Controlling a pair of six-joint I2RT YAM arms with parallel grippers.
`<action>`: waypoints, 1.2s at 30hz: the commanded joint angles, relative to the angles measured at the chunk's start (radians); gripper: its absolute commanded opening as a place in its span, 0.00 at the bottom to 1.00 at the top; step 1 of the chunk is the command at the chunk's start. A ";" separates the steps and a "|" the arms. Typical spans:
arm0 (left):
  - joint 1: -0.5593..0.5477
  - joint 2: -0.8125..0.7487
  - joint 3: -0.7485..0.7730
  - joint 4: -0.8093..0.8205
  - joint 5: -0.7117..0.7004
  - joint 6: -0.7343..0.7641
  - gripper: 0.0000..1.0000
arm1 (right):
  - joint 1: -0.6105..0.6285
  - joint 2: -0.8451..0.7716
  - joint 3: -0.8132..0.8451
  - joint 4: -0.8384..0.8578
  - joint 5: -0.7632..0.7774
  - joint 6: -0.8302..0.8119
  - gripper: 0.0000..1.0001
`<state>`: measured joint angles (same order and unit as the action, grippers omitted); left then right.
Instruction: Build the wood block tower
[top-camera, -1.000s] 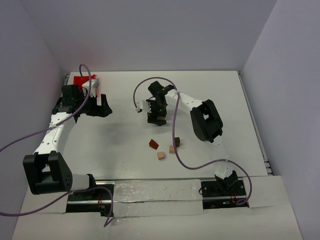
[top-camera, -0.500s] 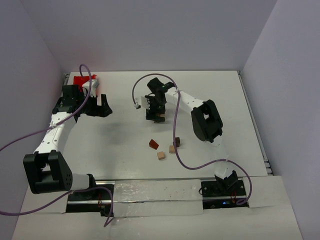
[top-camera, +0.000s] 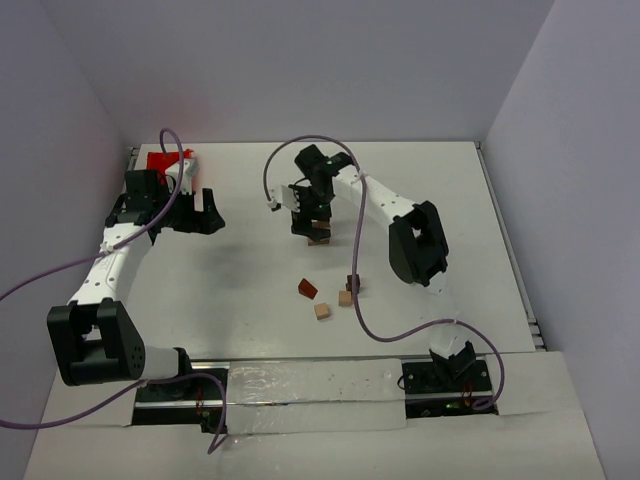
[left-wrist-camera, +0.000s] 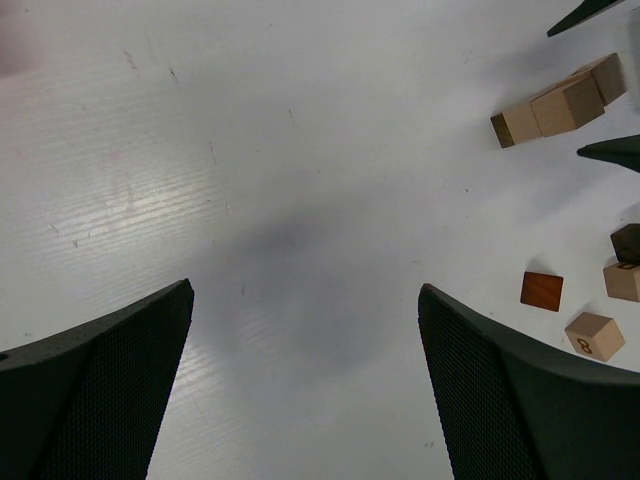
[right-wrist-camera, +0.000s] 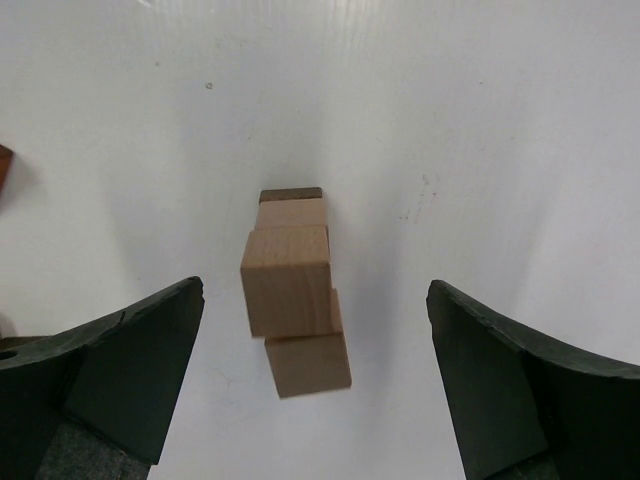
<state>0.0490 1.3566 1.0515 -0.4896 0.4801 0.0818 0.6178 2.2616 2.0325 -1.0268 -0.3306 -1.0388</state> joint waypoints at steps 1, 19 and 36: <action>0.005 0.005 0.051 0.027 0.025 -0.014 0.99 | 0.006 -0.122 0.111 -0.096 -0.073 0.005 1.00; -0.017 0.016 0.055 0.097 0.114 -0.021 0.99 | -0.198 -0.388 0.043 0.001 -0.322 0.304 1.00; -0.340 0.060 0.072 0.059 0.035 0.186 0.87 | -0.311 -0.676 -0.542 -0.003 -0.345 0.201 0.91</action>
<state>-0.2373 1.4067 1.0882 -0.4347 0.5066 0.1693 0.3051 1.7202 1.6043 -1.0287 -0.6495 -0.7435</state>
